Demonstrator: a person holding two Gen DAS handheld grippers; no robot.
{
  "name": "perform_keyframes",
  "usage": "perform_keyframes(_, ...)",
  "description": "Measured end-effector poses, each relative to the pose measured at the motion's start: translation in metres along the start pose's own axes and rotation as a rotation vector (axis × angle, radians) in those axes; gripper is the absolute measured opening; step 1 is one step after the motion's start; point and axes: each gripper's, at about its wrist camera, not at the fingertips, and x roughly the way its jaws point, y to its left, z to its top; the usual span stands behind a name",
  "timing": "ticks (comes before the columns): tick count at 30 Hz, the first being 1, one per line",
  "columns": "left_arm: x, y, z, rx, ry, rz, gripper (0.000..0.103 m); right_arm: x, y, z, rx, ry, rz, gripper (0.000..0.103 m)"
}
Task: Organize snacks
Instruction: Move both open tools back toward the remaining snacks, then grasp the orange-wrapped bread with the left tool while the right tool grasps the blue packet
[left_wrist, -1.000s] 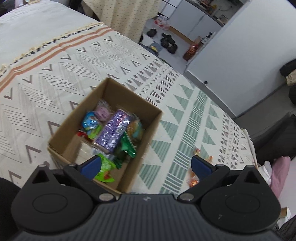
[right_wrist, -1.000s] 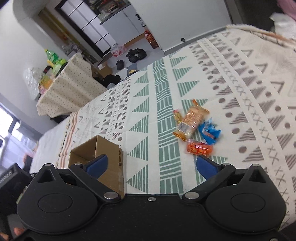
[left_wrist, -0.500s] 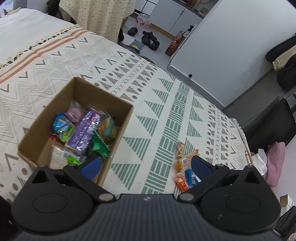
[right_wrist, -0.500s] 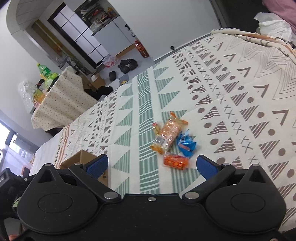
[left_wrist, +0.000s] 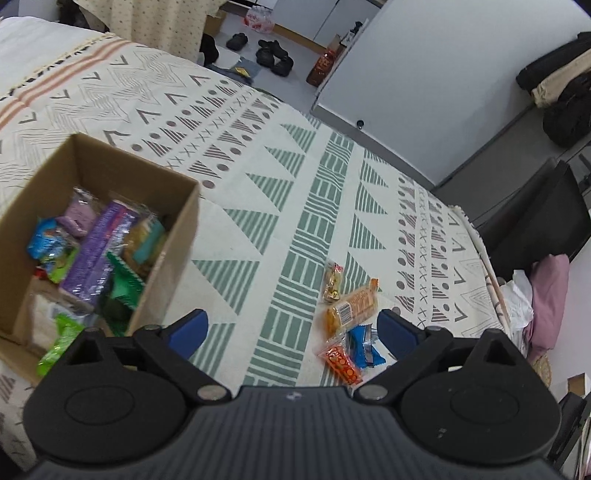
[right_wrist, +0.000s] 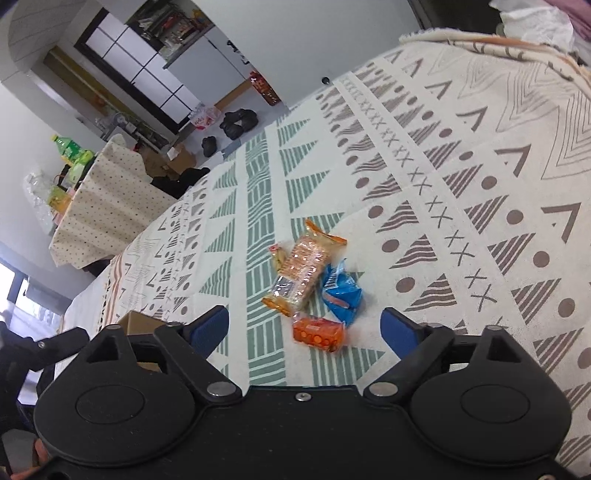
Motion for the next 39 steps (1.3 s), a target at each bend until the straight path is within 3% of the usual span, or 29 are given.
perform_keyframes(10, 0.057, -0.025, 0.001, 0.024, 0.074, -0.01, 0.083, 0.042, -0.018, 0.011, 0.029, 0.068, -0.017, 0.067)
perform_keyframes(18, 0.106, -0.04, -0.001, 0.036, 0.15, -0.004, 0.066, 0.073, -0.026, 0.018, 0.009, 0.116, -0.027, 0.065)
perform_keyframes(27, 0.143, -0.052, -0.001, 0.044, 0.198, -0.004, 0.064, 0.092, -0.023, 0.027, -0.108, 0.157, -0.018, 0.063)
perform_keyframes(30, 0.154, -0.055, -0.002, 0.045, 0.217, -0.005, 0.06, 0.095, -0.021, 0.027, -0.158, 0.17, -0.03, 0.055)
perform_keyframes(32, 0.16, -0.057, -0.004, 0.046, 0.228, -0.006, 0.059, 0.095, -0.022, 0.028, -0.179, 0.18, -0.03, 0.041)
perform_keyframes(34, 0.167, -0.061, -0.006, 0.065, 0.244, 0.005, 0.054, 0.096, -0.029, 0.031, -0.157, 0.193, 0.0, 0.034)
perform_keyframes(36, 0.171, -0.065, -0.008, 0.089, 0.241, 0.017, 0.053, 0.095, -0.033, 0.035, -0.14, 0.204, 0.015, 0.033)
perform_keyframes(39, 0.172, -0.068, -0.009, 0.111, 0.236, 0.028, 0.042, 0.092, -0.036, 0.039, -0.135, 0.204, 0.006, 0.032)
